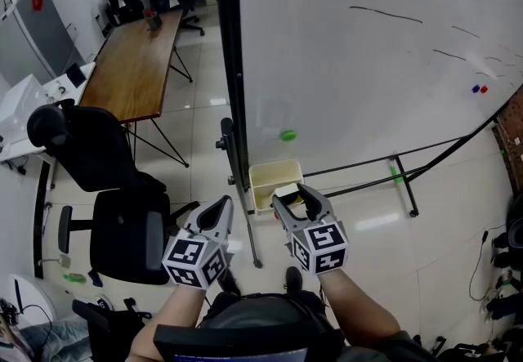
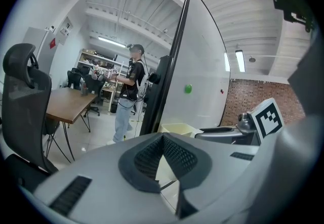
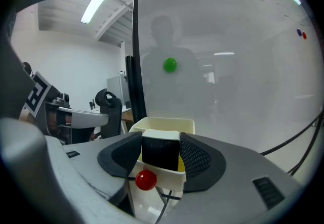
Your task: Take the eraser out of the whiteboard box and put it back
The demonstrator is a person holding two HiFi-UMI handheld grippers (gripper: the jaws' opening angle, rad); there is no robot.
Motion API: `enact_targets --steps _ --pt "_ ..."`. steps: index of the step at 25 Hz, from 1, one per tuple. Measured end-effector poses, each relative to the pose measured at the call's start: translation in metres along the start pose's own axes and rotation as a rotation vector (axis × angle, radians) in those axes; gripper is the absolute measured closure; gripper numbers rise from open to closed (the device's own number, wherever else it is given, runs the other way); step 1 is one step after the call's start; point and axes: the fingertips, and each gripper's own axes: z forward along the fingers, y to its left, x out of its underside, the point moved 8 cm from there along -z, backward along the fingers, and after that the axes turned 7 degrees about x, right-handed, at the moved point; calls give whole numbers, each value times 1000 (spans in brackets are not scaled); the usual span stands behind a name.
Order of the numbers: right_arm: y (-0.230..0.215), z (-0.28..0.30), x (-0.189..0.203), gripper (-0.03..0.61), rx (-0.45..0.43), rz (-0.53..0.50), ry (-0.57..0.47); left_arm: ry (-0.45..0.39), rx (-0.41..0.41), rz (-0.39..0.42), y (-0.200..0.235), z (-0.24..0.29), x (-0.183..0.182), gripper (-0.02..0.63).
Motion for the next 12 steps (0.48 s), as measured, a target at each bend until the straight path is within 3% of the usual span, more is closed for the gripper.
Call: enact_targets --steps 12 --pt "9 3 -2 316 -7 -81 42 2 13 -2 -4 -2 1 580"
